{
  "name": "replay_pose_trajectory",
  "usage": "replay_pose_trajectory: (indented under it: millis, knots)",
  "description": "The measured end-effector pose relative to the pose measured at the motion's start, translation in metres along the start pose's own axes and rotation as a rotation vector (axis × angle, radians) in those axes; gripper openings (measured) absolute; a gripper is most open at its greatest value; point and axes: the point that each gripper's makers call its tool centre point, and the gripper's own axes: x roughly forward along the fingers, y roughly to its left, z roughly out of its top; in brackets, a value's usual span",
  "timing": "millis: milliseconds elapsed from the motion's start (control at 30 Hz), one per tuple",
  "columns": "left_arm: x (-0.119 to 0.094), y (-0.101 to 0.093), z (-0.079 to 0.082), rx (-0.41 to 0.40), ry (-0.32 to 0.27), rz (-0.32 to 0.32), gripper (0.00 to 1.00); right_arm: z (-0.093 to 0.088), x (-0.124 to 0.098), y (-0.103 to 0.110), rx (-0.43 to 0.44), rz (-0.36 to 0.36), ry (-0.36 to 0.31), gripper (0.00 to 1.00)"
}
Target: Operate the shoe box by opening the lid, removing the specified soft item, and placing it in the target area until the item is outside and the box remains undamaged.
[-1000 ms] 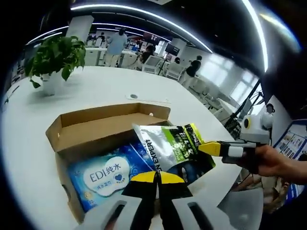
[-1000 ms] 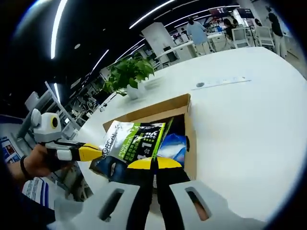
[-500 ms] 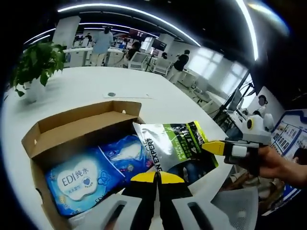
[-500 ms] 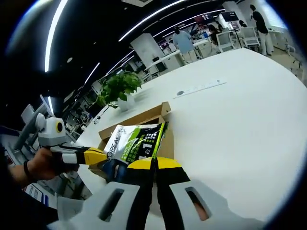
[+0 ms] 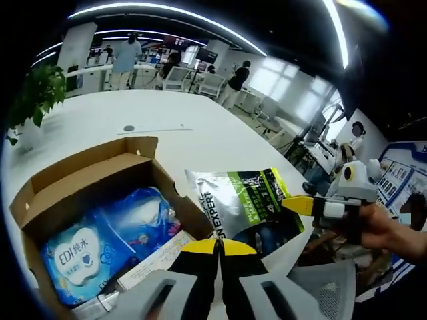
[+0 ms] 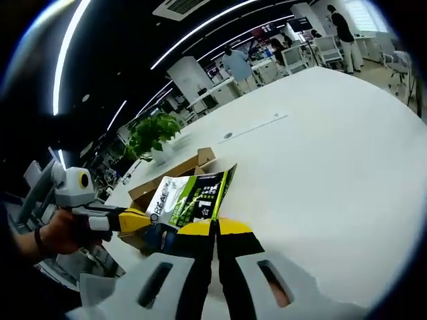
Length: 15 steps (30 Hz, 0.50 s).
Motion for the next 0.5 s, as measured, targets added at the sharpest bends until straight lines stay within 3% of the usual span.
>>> replay_pose_trajectory:
  millis: [300,500]
  knots:
    - [0.019,-0.022,-0.002,0.014,0.019,-0.027,0.0,0.001,-0.018,-0.026,0.036,-0.034,-0.014,0.0]
    - [0.031,-0.031,0.007,0.021,0.02,-0.035,0.0,0.012,-0.019,-0.04,0.052,-0.041,-0.025,0.0]
